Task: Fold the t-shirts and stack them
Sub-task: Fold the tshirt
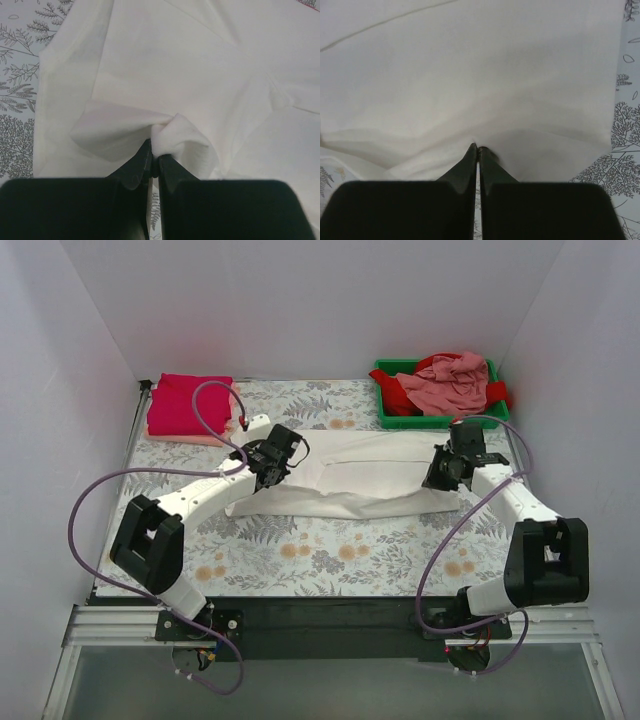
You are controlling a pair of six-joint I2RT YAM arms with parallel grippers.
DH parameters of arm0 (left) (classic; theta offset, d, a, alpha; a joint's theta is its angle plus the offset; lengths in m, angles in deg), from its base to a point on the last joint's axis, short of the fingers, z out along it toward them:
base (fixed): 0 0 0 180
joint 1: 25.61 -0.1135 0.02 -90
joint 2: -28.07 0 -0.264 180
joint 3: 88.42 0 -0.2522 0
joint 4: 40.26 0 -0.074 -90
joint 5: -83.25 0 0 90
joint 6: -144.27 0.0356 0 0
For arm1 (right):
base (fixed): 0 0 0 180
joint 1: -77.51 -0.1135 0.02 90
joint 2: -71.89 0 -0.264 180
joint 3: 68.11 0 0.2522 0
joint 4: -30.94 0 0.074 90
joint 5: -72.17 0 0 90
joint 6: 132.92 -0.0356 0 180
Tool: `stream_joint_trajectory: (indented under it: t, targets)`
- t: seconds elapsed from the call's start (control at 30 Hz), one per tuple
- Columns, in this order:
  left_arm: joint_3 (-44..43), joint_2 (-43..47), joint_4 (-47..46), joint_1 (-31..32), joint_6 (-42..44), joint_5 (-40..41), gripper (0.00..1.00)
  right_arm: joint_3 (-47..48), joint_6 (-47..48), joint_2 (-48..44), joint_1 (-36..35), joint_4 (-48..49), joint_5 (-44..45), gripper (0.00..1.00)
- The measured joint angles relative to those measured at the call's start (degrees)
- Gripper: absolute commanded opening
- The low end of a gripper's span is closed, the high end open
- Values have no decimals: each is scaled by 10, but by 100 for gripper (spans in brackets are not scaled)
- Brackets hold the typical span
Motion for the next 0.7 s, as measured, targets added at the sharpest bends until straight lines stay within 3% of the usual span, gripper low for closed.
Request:
stream_joint_trajectory:
  t: [0.7]
  targets:
    - [-99, -132, -85, -59, 117, -6, 0, 136, 12, 128, 0, 17, 11, 1]
